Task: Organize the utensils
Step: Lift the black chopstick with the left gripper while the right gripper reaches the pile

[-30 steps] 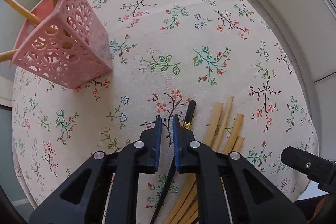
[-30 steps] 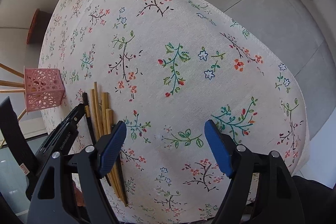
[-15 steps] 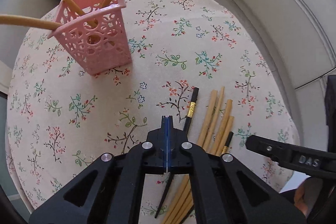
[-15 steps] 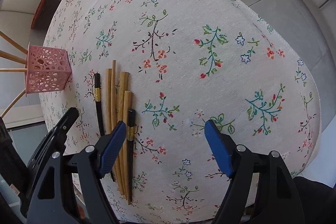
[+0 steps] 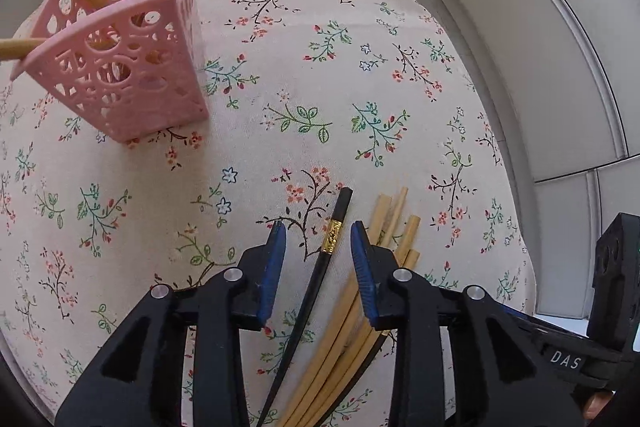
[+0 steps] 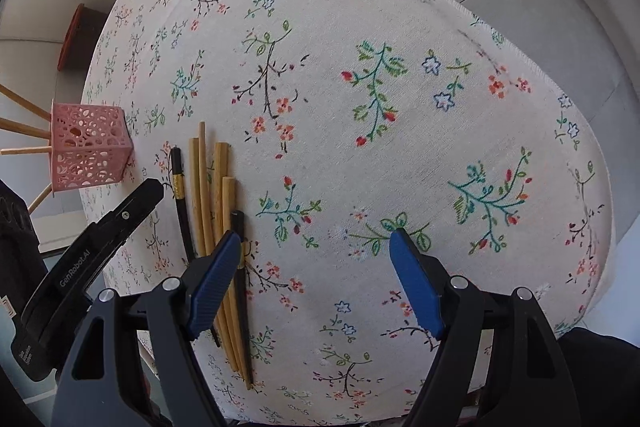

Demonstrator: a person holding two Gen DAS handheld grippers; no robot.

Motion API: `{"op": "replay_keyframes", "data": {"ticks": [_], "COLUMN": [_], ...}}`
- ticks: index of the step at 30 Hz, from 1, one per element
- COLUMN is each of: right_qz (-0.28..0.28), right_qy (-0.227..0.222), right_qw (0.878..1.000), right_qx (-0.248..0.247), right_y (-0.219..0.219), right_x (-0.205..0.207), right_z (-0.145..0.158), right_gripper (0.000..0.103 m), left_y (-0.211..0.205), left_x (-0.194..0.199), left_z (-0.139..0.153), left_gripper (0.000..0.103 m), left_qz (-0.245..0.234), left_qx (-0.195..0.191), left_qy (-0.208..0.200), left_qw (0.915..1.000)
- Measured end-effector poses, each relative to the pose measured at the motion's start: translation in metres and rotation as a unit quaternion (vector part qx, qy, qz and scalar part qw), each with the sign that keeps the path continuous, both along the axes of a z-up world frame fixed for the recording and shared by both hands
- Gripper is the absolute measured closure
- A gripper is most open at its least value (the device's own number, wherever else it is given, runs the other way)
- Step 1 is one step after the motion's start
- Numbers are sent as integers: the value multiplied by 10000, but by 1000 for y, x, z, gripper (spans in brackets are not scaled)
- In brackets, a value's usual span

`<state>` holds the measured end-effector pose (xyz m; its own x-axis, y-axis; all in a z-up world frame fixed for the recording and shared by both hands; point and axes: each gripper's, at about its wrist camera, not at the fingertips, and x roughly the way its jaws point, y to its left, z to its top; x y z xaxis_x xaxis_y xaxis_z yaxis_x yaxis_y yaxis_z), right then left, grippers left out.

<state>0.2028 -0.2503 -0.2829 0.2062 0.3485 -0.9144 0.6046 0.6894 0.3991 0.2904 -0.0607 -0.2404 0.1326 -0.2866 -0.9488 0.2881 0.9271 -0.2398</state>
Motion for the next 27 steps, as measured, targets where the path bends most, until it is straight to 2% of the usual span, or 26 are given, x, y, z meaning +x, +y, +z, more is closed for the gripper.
{"op": "replay_keyframes", "data": {"ticks": [6, 8, 9, 14, 21, 27], "right_qz": [43, 47, 56, 176, 243, 405], "right_qy": [9, 20, 29, 26, -73, -40], "right_qw": [10000, 10000, 10000, 9997, 9985, 9930], "right_qx": [39, 17, -2, -179, -477, -1113], "right_y": [-1, 1, 3, 19, 45, 65], "right_x": [-1, -1, 0, 5, 16, 24], "right_z": [1, 1, 1, 1, 3, 4], "right_gripper": [28, 28, 28, 28, 28, 26], "left_y": [-26, -33, -31, -5, 38, 66], "left_x": [-3, -8, -10, -16, -42, -59], "left_z": [-16, -15, -16, -12, 32, 52], "left_gripper": [72, 83, 96, 97, 97, 97], "left_qz": [-304, -447, -433, -153, 21, 74], "left_qx": [474, 801, 852, 774, 431, 261], "left_qy": [-119, -408, -424, -377, -688, -880], "left_qw": [9983, 9949, 9945, 9962, 9967, 9957]}}
